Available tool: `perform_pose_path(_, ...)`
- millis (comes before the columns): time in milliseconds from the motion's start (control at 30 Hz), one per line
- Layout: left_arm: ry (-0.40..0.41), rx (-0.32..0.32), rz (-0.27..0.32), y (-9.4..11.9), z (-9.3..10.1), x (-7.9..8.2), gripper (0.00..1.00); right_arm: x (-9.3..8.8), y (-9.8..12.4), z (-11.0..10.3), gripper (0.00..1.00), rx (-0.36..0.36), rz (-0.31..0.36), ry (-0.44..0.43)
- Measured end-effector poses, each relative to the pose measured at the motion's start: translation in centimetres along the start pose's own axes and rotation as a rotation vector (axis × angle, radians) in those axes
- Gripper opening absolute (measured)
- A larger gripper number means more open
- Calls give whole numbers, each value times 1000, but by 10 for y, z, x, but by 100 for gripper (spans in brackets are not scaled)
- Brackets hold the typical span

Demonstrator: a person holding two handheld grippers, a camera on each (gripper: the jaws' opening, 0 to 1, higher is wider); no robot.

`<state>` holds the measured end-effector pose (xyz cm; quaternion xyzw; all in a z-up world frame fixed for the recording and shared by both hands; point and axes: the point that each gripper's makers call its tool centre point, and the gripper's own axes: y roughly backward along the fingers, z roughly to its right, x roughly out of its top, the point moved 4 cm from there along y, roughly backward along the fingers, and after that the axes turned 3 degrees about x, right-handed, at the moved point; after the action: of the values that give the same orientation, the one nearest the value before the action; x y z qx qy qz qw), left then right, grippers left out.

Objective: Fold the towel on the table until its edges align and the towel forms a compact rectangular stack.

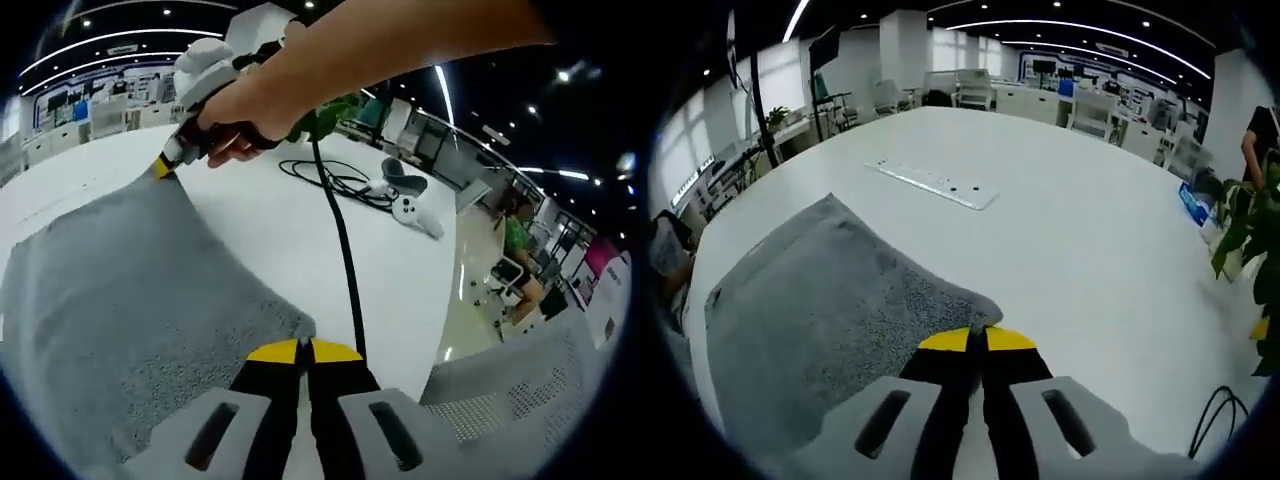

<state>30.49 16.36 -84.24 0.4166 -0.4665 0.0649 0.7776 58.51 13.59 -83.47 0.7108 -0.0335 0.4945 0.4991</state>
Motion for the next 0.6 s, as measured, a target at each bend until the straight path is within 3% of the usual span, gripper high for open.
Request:
perform_pose_path(267, 33, 2, 113, 22, -1, 33, 2, 31, 17, -5, 0, -18, 6, 19)
perform_pose_path(400, 70, -1, 194, 32, -1, 56, 2, 49, 27, -10, 0, -29, 0, 31)
perform_pose_path(600, 98, 12, 269, 46, -3, 76, 2, 67, 40, -15, 0, -48, -3, 38)
